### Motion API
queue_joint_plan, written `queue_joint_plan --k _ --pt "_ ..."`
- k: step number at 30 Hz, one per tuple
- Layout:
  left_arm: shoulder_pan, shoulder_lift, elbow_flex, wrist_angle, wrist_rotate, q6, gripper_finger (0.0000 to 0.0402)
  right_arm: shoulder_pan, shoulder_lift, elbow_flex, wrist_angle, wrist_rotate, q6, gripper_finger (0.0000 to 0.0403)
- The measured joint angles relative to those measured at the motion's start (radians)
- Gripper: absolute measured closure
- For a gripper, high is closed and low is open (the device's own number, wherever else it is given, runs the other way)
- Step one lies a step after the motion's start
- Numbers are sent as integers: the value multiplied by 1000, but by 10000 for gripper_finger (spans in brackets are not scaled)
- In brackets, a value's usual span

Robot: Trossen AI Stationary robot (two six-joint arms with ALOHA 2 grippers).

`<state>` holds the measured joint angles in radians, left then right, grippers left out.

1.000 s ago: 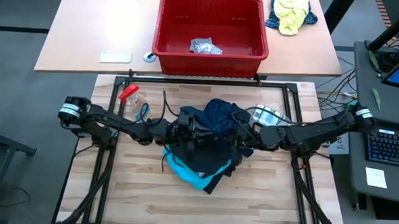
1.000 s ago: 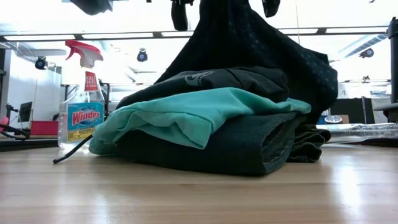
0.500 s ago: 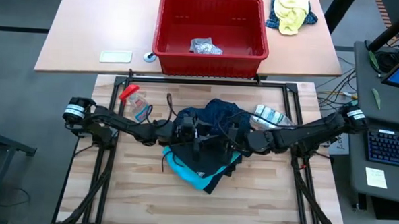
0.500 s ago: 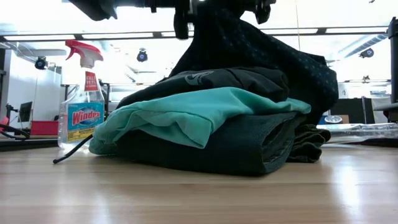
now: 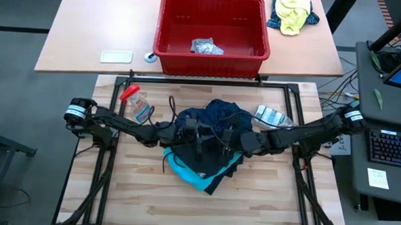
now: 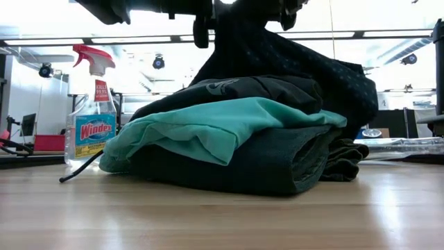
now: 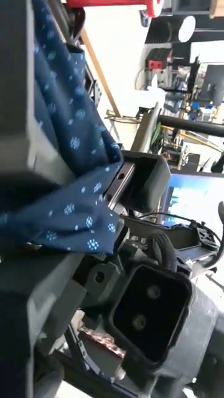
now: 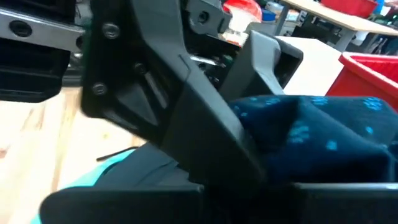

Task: Fold Laundry from Bin
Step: Fold the blue polo shirt

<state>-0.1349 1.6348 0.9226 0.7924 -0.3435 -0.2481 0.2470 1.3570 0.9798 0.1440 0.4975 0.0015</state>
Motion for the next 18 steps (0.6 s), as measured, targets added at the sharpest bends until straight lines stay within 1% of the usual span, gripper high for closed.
queue_joint_plan --k 3,4,5,10,14,18 --pt "1 -2 0 7 -12 9 363 1 -8 7 -33 0 3 384" --pt "1 -2 0 10 -14 10 381 2 -10 13 -52 0 10 379" --pt "1 -2 0 15 -16 13 388 2 -11 19 -69 -2 22 370" --pt "-9 -38 -2 12 -3 63 397 6 -20 46 -123 -4 50 306" --pt "-18 -106 -2 -7 54 91 399 34 -47 88 -223 -8 72 254" --pt "-31 -194 -2 -75 158 109 400 79 -92 145 -349 -8 78 212"
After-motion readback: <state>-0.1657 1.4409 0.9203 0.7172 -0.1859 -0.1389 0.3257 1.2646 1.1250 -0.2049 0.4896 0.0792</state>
